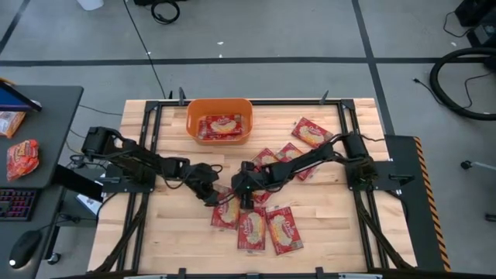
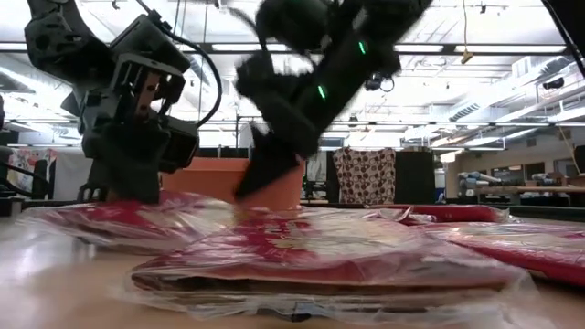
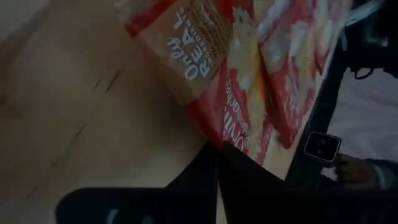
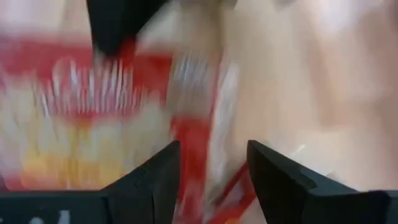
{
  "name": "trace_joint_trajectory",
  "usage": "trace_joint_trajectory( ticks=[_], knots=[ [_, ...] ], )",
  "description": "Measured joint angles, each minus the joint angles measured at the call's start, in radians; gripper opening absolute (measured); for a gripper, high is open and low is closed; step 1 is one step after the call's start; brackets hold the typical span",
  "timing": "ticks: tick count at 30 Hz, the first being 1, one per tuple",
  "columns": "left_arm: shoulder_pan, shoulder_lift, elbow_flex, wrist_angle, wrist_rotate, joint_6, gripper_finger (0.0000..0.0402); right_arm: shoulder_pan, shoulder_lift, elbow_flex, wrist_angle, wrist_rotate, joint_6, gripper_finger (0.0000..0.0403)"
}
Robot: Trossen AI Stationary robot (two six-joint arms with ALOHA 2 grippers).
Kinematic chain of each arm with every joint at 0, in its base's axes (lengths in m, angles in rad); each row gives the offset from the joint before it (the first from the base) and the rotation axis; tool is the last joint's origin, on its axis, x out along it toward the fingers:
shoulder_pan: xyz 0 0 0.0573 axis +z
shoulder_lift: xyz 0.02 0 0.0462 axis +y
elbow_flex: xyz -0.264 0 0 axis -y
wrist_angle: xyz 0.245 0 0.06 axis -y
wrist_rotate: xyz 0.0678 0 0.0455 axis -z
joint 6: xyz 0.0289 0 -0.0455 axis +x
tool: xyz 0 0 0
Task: Sort popcorn bags into baskets
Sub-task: Put the red popcorn bag into the orange bin
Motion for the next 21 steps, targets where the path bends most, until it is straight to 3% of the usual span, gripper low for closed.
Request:
trace_joint_trajectory(
  ticks=[6,9,14,21],
  knots=[
    [0.027,-0.080,-0.001,0.001,0.062,0.038,0.0004,0.004,-0.093,0.172,-0.354,0.235,-0.062,0.0169],
    [0.050,-0.153,-0.001,-0.001,0.067,0.063,0.0003,0.006,-0.155,0.245,-0.474,0.297,-0.092,0.0159],
    [0.146,-0.281,0.000,-0.003,0.005,0.112,0.0002,-0.006,-0.240,0.264,-0.545,0.328,-0.092,0.0145],
    [0.332,-0.439,0.024,-0.013,-0.193,0.093,0.0001,-0.021,-0.381,0.265,-0.574,0.503,-0.098,0.0130]
  ],
)
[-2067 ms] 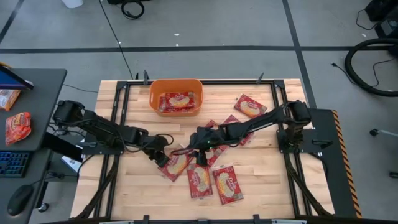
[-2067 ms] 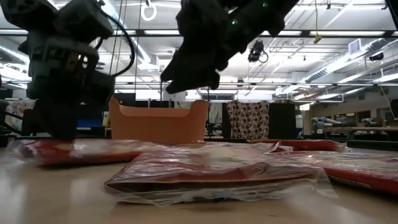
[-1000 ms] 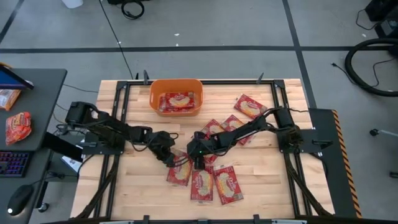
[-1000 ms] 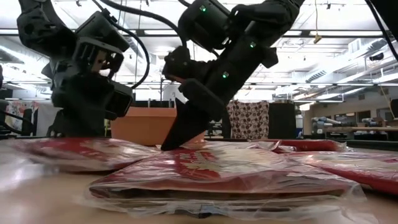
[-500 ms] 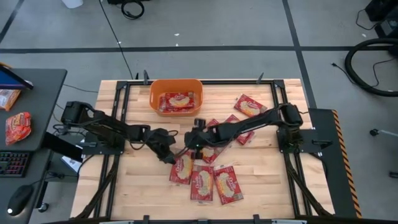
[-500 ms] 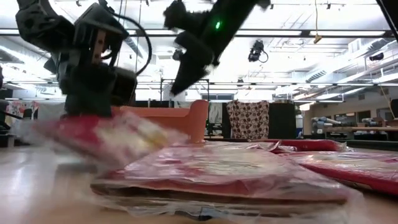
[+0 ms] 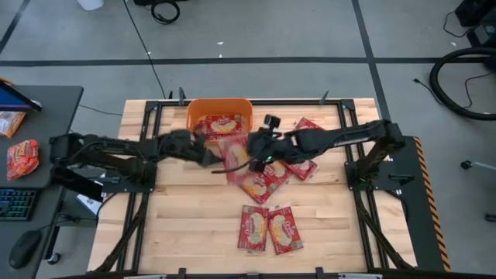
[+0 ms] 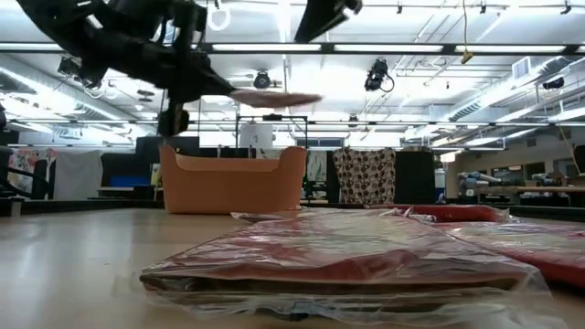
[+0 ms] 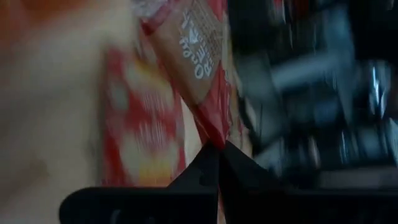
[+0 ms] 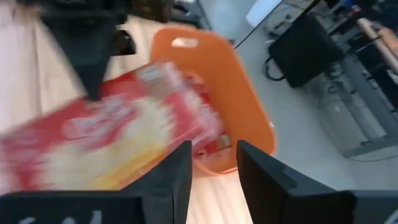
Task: Sort popcorn bags into baskets
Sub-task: Put the red popcorn bag into the orange bin
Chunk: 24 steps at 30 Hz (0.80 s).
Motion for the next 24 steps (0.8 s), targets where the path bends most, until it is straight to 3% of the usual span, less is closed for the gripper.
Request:
trace_joint_trajectory(
  ticks=[6,13,18,24],
  knots=[
    [0.150,-0.029,0.080,-0.155,-0.196,-0.115,0.0001,-0.048,-0.080,0.001,0.006,0.003,0.076,0.0123],
    [0.155,-0.012,0.220,-0.398,-0.499,-0.107,0.0001,-0.092,-0.045,0.001,0.014,-0.124,0.201,0.0115],
    [0.151,0.075,0.226,-0.463,-0.500,-0.111,0.0019,-0.145,-0.021,-0.002,-0.010,-0.296,0.188,0.0124],
    [0.139,0.141,0.228,-0.458,-0.498,-0.080,0.0104,-0.235,-0.012,-0.001,-0.079,-0.472,0.193,0.0158]
  ],
)
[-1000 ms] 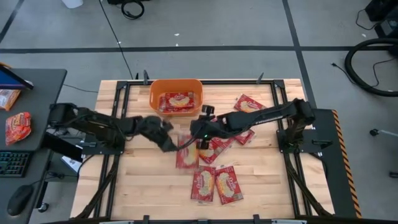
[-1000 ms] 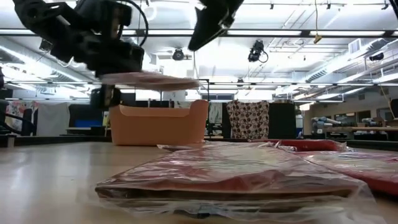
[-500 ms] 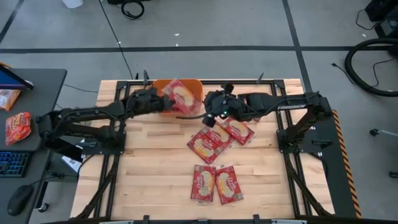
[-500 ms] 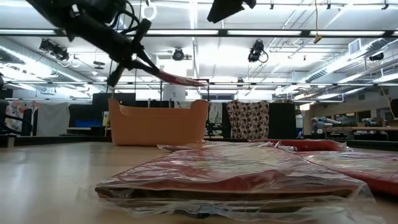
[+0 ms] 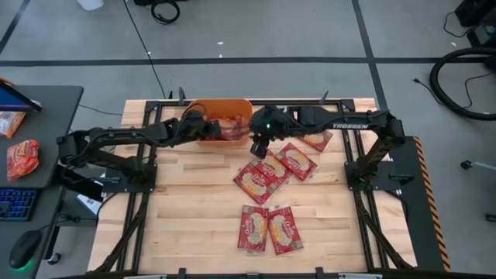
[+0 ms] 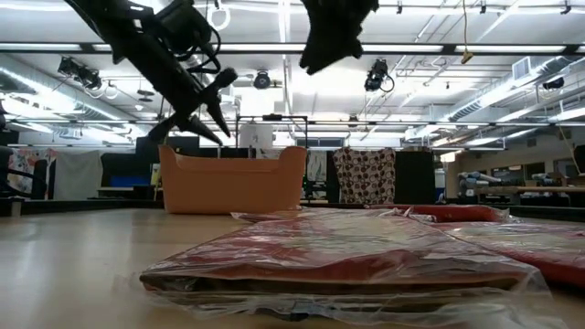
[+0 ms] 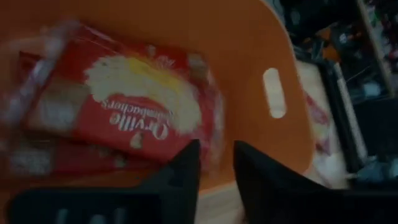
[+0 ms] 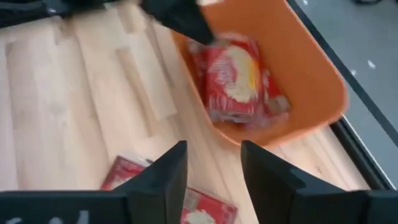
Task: Sort popcorn bags into baskets
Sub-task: Put the red popcorn bag into the orange bin
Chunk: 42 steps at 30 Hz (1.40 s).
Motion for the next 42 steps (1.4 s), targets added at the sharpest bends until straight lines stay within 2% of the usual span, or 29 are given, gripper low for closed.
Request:
trace_joint_trajectory(
  ticks=[3,6,12,16,20,25,28,32,35,39,42],
  knots=[
    [-0.005,-0.030,0.001,-0.001,0.015,0.120,0.0143,-0.028,-0.001,0.000,-0.103,-0.009,0.014,0.0172],
    [-0.018,-0.074,0.004,0.012,0.011,0.219,0.0164,-0.041,0.001,-0.009,-0.201,-0.032,0.011,0.0179],
    [-0.070,-0.153,0.009,0.061,0.139,0.643,0.0163,-0.058,0.007,-0.135,-0.276,-0.174,0.046,0.0199],
    [-0.116,-0.203,0.010,0.059,0.135,0.781,0.0166,-0.050,0.002,-0.220,-0.322,-0.186,0.093,0.0222],
    [-0.129,-0.258,0.010,0.045,0.126,0.742,0.0169,-0.024,-0.007,-0.327,-0.281,-0.178,0.159,0.0235],
    [-0.131,-0.311,0.011,0.046,0.129,0.672,0.0165,-0.010,-0.005,-0.477,-0.107,-0.149,0.282,0.0232],
    [-0.145,-0.322,0.011,0.043,0.134,0.668,0.0161,-0.005,-0.005,-0.531,-0.067,-0.125,0.358,0.0227],
    [-0.171,-0.325,0.011,0.044,0.144,0.675,0.0161,0.014,-0.005,-0.564,-0.018,-0.062,0.380,0.0218],
    [-0.184,-0.325,0.011,0.038,0.184,0.699,0.0161,0.029,-0.005,-0.579,0.030,-0.055,0.369,0.0209],
    [-0.210,-0.325,0.011,0.004,0.215,0.696,0.0161,0.071,-0.005,-0.588,0.008,-0.041,0.391,0.0201],
    [-0.228,-0.325,0.011,0.001,0.216,0.673,0.0161,0.116,0.004,-0.591,0.002,0.011,0.389,0.0199]
  ],
)
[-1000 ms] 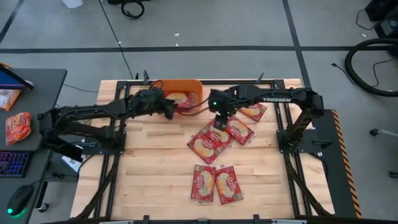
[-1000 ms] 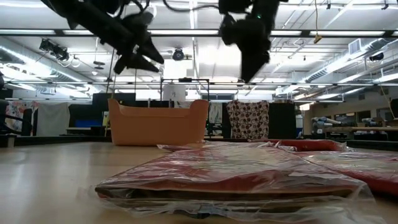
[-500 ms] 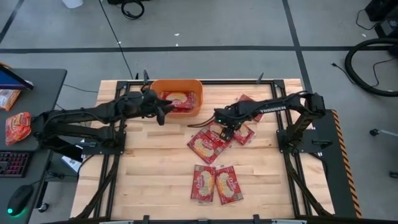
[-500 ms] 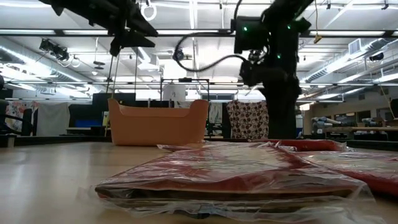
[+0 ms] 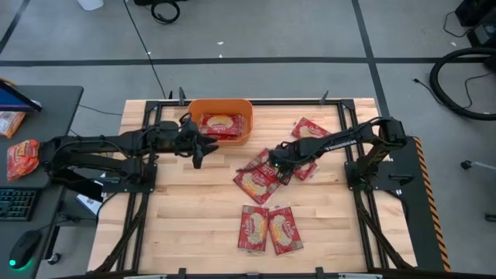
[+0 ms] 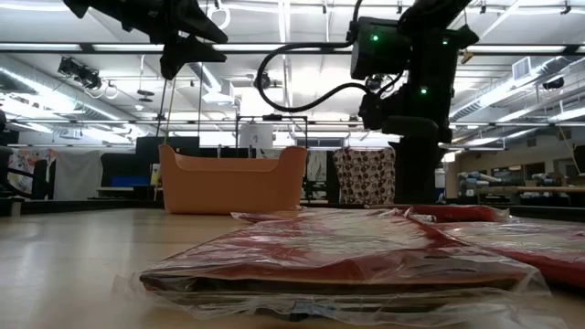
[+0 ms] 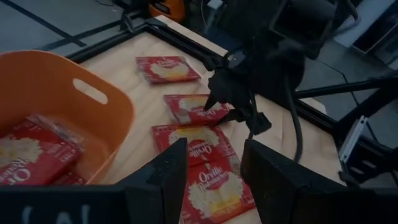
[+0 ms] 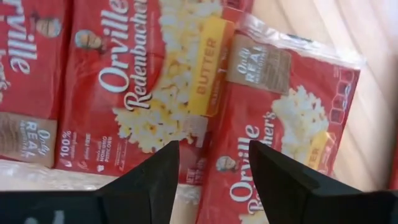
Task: Sort popcorn bags into baskets
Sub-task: Put the red popcorn bag into the orange bin
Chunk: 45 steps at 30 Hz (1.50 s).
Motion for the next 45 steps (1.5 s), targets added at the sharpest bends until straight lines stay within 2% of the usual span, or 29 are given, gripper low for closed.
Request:
trace_joint_trajectory(
  ticks=[3,7,9,13,18,21,23,27,35,45],
  knots=[
    [-0.016,0.000,0.000,0.000,-0.001,-0.013,0.0160,0.032,0.013,-0.010,0.017,0.062,-0.029,0.0198],
    [-0.039,0.000,0.000,0.001,0.007,-0.040,0.0160,0.037,0.027,-0.055,0.038,0.021,-0.019,0.0189],
    [-0.054,0.000,-0.001,0.001,0.047,-0.019,0.0160,0.036,0.028,-0.077,0.047,0.010,-0.010,0.0176],
    [-0.087,0.000,-0.001,-0.027,0.113,0.030,0.0160,0.037,0.027,-0.100,0.053,0.013,-0.033,0.0132],
    [-0.129,0.000,-0.001,-0.037,0.178,-0.013,0.0160,0.037,0.026,-0.110,0.074,0.002,-0.056,0.0061],
    [-0.165,0.000,-0.001,-0.042,0.190,-0.032,0.0160,0.038,0.026,-0.104,0.078,-0.012,-0.038,0.0016],
    [-0.192,0.000,-0.001,-0.050,0.187,-0.026,0.0160,0.041,0.026,-0.088,0.072,-0.038,-0.039,0.0008],
    [-0.239,0.000,-0.001,-0.093,0.133,-0.026,0.0160,0.055,0.018,-0.010,-0.009,-0.071,-0.083,0.0008],
    [-0.266,0.000,-0.001,-0.177,0.075,-0.027,0.0160,0.054,0.011,0.233,-0.154,-0.038,-0.269,0.0004],
    [-0.265,-0.038,-0.002,-0.159,0.076,-0.219,0.0160,0.032,0.010,0.535,-0.055,-0.012,-0.465,0.0002]
  ],
)
